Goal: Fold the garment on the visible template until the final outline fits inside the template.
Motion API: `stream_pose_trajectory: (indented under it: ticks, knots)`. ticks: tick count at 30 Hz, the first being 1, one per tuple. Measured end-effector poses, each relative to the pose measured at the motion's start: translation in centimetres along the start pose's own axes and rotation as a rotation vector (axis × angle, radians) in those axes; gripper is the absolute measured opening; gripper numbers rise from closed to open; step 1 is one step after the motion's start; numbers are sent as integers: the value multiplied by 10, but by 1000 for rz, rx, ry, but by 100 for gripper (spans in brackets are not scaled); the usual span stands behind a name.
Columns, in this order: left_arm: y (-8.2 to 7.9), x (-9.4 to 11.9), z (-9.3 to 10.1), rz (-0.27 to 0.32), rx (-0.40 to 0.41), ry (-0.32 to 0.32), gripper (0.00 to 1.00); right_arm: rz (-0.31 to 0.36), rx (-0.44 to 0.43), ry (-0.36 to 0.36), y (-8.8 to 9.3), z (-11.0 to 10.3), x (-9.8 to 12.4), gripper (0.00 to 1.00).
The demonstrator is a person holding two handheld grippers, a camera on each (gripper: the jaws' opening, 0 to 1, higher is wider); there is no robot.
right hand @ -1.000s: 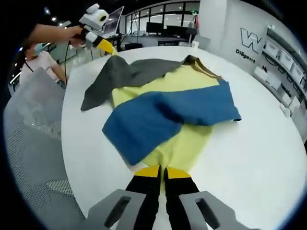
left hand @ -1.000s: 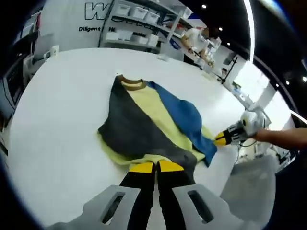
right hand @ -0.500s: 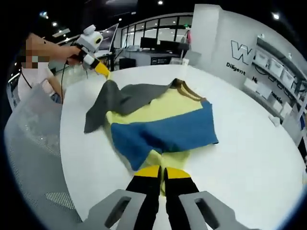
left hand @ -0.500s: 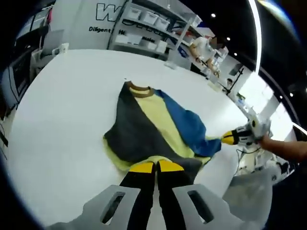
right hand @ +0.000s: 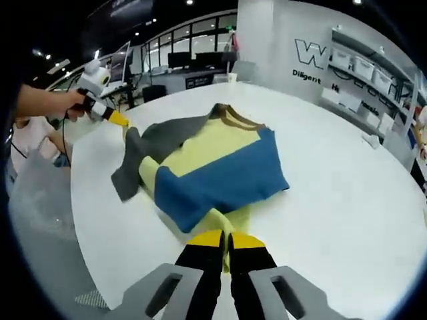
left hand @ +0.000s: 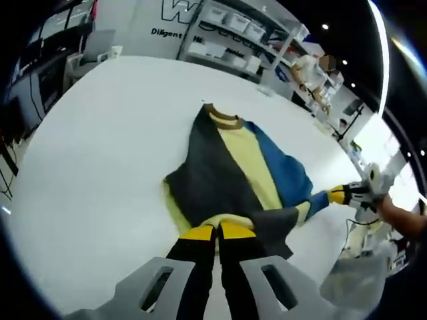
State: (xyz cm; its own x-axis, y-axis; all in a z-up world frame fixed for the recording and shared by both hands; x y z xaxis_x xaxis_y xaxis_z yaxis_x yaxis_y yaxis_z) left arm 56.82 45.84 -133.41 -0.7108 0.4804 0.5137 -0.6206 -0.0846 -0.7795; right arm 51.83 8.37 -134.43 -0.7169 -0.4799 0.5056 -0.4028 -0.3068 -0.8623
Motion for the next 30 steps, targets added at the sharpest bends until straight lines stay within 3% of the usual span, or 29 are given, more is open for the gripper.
stream_pose_trajectory:
  ticks: [8, 12, 17, 20, 24, 27, 30]
  knots:
    - [16, 0, -4, -25, -97, 9, 5, -44, -10, -17, 11, -3, -1, 0]
    - [24, 1, -12, -28, -147, -12, 19, -47, -21, -20, 15, -3, -1, 0]
    - [37, 1, -11, -67, -153, 35, 27, -54, -10, -22, 14, -2, -3, 0]
    - [43, -3, -9, -83, -192, 45, 26, -52, -7, -21, 12, -2, -3, 0]
    - [50, -10, -7, -111, -164, 51, 25, -56, 2, -25, 10, -1, -3, 0]
    - [48, -8, -5, -100, -169, 58, 19, -56, 6, -25, 8, 0, -3, 0]
    - [50, -8, -3, -124, -138, 74, 8, -55, 14, -26, 6, 1, -4, 0]
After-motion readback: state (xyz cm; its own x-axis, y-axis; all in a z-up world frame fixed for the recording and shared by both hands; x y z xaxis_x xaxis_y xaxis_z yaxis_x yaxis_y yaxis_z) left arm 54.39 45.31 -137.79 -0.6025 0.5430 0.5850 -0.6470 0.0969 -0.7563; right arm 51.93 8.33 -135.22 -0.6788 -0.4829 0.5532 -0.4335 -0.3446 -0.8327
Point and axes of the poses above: the point that each gripper's makers call its tool centre point, and the gripper's own axes: x roughly backward along the fingers, z roughly to its right, y roughly out of its underside, the point moved 8 cm from there along x, roughly backward along the fingers, and after that the axes turned 14 degrees about z, right-handed, at the moved point
